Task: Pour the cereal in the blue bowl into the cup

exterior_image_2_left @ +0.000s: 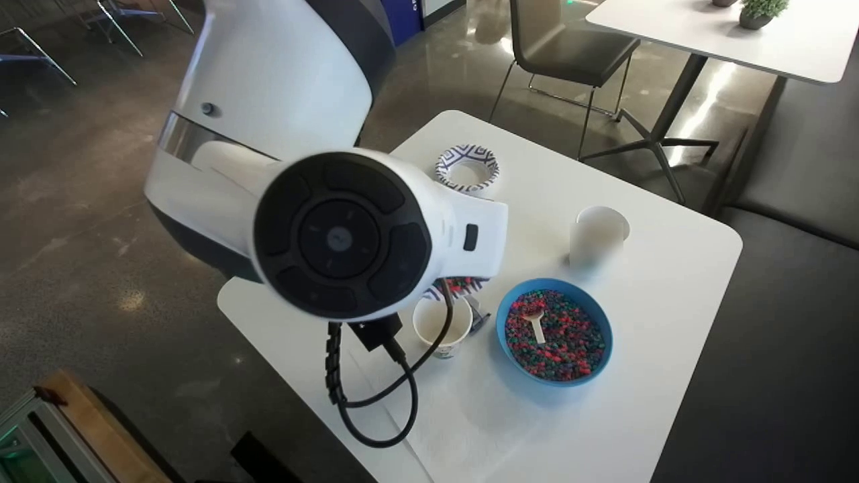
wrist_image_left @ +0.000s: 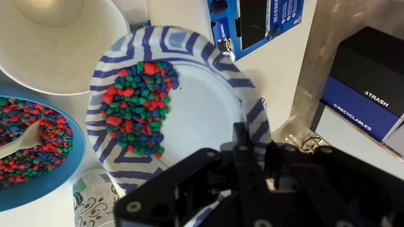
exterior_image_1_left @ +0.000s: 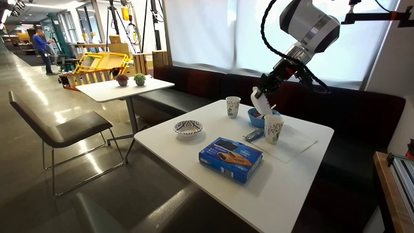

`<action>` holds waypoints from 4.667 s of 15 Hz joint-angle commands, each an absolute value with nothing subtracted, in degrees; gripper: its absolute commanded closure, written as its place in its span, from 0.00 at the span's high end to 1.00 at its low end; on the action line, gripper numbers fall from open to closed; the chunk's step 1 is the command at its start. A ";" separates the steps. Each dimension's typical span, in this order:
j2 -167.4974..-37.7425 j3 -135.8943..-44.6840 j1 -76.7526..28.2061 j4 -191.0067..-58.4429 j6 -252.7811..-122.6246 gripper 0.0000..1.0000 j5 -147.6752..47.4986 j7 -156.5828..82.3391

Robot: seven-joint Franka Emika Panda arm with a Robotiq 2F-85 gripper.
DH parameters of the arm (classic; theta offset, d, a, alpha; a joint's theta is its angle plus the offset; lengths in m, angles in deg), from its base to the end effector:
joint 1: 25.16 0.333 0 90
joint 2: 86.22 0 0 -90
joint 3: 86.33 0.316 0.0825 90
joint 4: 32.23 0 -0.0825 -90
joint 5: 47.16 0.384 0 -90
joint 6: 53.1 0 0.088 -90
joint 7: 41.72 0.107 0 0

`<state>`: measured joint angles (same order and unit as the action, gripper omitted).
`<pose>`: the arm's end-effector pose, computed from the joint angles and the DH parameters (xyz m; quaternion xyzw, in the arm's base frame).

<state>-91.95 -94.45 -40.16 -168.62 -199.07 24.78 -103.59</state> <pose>0.4571 -0.2091 0.2811 -0.9230 0.1787 -0.2520 0.2294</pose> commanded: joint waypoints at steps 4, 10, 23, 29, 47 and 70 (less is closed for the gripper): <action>-90.93 -96.17 -39.78 -170.41 -197.54 0.01 30.65 -112.20; -91.89 -96.99 -39.22 -169.56 -197.68 0.06 30.68 -113.33; -91.14 -97.10 -39.17 -171.39 -197.35 0.01 32.40 -116.12; -89.33 -97.61 -39.44 -173.68 -197.36 0.01 34.51 -119.15; -84.22 -100.68 -40.29 -179.79 -188.54 0.01 41.77 -134.37; -86.51 -102.70 -41.57 -178.79 -182.80 0.01 45.49 -143.63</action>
